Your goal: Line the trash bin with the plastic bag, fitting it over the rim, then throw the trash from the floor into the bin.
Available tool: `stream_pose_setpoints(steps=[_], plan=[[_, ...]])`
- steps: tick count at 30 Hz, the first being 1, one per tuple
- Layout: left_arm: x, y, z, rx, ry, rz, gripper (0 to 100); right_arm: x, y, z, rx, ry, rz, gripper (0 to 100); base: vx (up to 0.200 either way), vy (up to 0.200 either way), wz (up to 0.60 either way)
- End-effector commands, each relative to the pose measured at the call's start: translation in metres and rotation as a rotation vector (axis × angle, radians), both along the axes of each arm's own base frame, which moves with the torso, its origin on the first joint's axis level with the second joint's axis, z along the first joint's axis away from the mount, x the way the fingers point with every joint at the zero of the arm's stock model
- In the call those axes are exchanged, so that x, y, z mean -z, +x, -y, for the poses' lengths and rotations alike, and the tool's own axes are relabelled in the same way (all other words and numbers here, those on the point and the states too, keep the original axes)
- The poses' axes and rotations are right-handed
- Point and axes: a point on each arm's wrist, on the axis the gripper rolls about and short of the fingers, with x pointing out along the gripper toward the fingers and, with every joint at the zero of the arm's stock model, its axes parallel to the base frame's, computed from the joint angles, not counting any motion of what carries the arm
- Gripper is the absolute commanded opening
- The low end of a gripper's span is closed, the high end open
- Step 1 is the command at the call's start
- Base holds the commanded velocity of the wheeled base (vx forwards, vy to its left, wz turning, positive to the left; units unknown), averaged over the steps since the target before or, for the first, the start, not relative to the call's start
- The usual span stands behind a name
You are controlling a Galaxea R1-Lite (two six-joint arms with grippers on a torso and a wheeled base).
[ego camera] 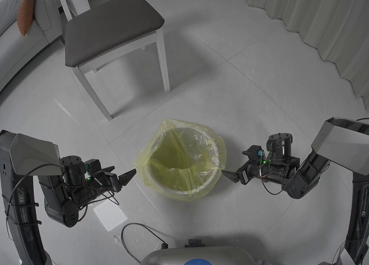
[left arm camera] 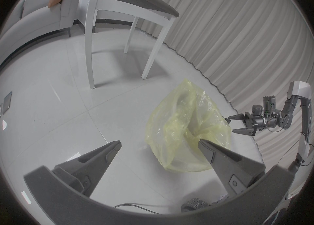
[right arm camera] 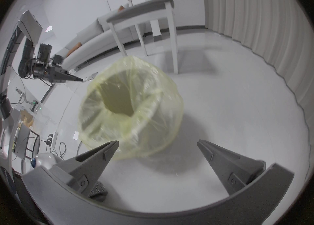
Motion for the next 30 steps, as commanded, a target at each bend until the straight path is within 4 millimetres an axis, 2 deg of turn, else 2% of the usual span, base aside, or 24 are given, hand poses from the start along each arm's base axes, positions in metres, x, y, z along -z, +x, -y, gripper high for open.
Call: stream_pose_setpoints(steps=[1,7,14,19,24,30], plan=[[-0.007,-0.007,-0.001,-0.009,0.002,0.013,100,-0.027,-0.009,-0.044,-0.104,0.04,0.091,100,0.0,0.0,0.0],[-0.013,-0.019,-0.004,-0.017,0.004,0.001,100,-0.025,-0.013,-0.087,-0.205,0.072,0.125,100,0.0,0.0,0.0],[-0.016,-0.027,-0.005,-0.019,0.006,-0.008,100,-0.01,0.001,-0.115,-0.192,0.156,0.007,100,0.0,0.0,0.0],[-0.018,-0.03,-0.006,-0.018,0.005,-0.006,100,-0.003,0.009,-0.12,-0.165,0.128,-0.118,100,0.0,0.0,0.0],[-0.019,-0.032,-0.006,-0.021,0.006,-0.009,100,0.001,0.021,-0.124,-0.155,0.118,-0.132,100,0.0,0.0,0.0],[-0.02,-0.034,-0.01,-0.034,0.005,-0.013,100,0.002,0.024,-0.124,-0.163,0.107,-0.162,100,0.0,0.0,0.0]])
